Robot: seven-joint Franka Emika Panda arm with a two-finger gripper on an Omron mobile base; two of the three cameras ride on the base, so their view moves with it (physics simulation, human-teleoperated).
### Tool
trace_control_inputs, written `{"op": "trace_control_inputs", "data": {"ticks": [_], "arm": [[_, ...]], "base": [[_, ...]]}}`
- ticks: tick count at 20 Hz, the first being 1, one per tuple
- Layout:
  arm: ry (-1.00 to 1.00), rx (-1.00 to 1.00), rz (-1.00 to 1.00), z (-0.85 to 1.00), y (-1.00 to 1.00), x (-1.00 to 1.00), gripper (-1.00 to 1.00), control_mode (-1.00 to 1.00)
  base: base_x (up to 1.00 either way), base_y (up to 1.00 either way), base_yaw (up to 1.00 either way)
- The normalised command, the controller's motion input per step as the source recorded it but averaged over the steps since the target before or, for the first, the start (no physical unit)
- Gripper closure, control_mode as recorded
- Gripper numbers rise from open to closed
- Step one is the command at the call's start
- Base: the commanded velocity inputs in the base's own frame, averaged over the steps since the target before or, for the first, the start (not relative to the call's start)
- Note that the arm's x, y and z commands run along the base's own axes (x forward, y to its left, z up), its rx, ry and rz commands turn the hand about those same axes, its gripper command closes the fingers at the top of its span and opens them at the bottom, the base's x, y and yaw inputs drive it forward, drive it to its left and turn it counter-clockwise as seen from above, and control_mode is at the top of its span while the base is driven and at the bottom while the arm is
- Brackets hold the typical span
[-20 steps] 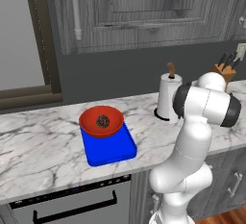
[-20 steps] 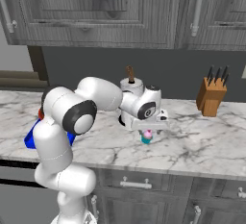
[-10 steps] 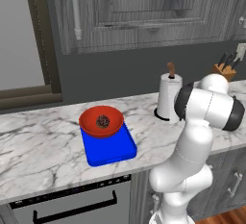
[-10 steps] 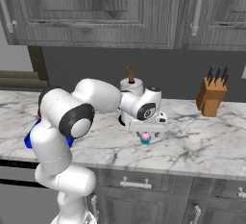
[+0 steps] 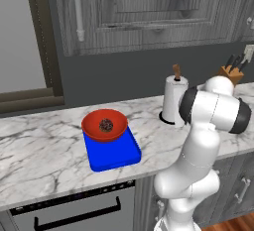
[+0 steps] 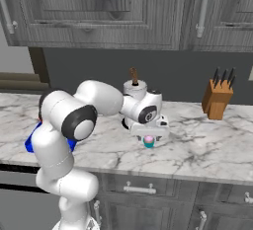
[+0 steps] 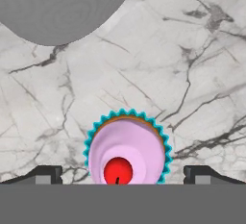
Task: Place the bowl with cake and the cupcake onto the tray.
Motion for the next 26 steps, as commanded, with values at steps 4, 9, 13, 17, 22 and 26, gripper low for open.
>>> {"op": "trace_control_inputs", "data": {"ticks": [4,9,13,17,22,26], "arm": [[0.08,0.00,0.00,-0.25,-0.03,0.08,-1.00,-1.00],[0.11,0.00,0.00,-0.30,-0.01,0.03,-1.00,-1.00],[0.13,0.03,0.00,-0.35,0.11,-0.10,1.00,-1.00],[0.14,0.09,0.00,-0.37,0.08,-0.16,1.00,-1.00],[0.07,0.10,0.00,-0.31,0.07,-0.28,1.00,-1.00],[-0.02,0.08,0.00,-0.05,0.11,-0.45,1.00,-1.00]], "base": [[0.00,0.00,0.00],[0.00,0.00,0.00],[0.00,0.00,0.00],[0.00,0.00,0.00],[0.00,0.00,0.00],[0.00,0.00,0.00]]}}
